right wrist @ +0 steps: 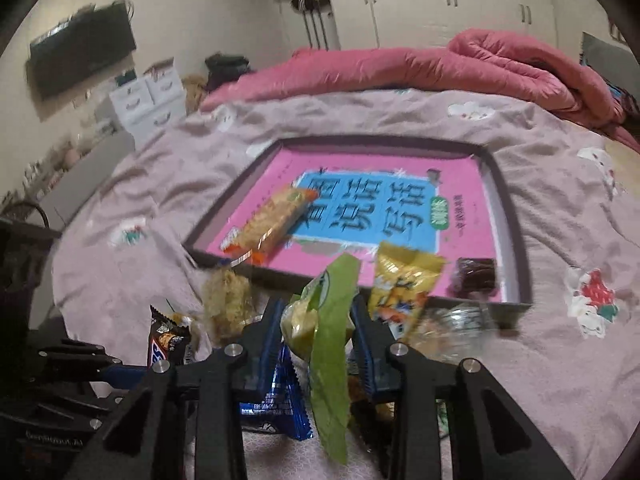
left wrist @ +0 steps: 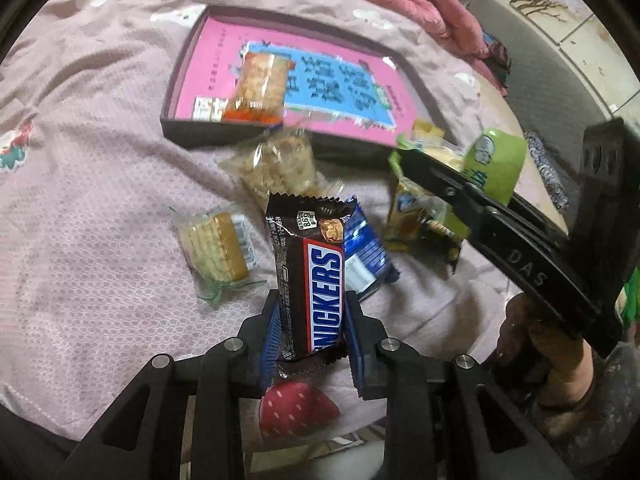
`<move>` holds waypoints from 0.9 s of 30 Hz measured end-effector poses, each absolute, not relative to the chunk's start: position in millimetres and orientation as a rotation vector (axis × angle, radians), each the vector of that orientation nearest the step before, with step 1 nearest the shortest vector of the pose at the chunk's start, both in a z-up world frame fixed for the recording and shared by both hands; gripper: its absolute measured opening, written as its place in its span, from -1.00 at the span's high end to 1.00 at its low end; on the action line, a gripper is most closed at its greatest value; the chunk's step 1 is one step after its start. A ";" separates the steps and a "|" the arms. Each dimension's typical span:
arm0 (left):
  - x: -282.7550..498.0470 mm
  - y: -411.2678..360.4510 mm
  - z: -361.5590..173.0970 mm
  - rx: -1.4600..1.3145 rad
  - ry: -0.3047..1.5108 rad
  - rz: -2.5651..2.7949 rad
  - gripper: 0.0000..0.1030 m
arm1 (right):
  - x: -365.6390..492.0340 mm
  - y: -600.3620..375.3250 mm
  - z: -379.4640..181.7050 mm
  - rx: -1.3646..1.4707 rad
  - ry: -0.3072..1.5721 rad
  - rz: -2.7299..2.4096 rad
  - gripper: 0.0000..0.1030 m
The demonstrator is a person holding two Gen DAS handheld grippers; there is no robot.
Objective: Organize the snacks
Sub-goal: 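Lift the Snickers bar with left tool while right tool grasps the green packet, then carry the Snickers bar over the tray with left tool while right tool carries the green packet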
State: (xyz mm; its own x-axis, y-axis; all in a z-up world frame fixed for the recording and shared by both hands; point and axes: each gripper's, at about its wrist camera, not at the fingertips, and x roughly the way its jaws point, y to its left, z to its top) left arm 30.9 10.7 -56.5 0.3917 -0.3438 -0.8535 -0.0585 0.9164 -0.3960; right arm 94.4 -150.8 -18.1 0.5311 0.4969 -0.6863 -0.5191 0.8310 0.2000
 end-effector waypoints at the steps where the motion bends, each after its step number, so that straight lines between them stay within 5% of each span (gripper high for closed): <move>1: 30.1 12.4 -50.7 -0.396 1.149 -0.187 0.41 | 94.0 -155.5 -12.0 -0.012 0.788 0.603 0.35; 27: 75.0 52.9 8.1 -0.396 0.978 -0.054 0.41 | 105.7 -192.7 26.2 0.090 0.663 0.529 0.35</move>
State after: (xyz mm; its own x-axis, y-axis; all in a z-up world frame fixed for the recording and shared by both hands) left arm 75.0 52.9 8.1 0.5634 -0.2203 -0.7962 -0.1319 0.9274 -0.3500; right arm 105.7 -192.7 26.2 0.6613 0.4955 -0.5632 -0.4395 0.8644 0.2443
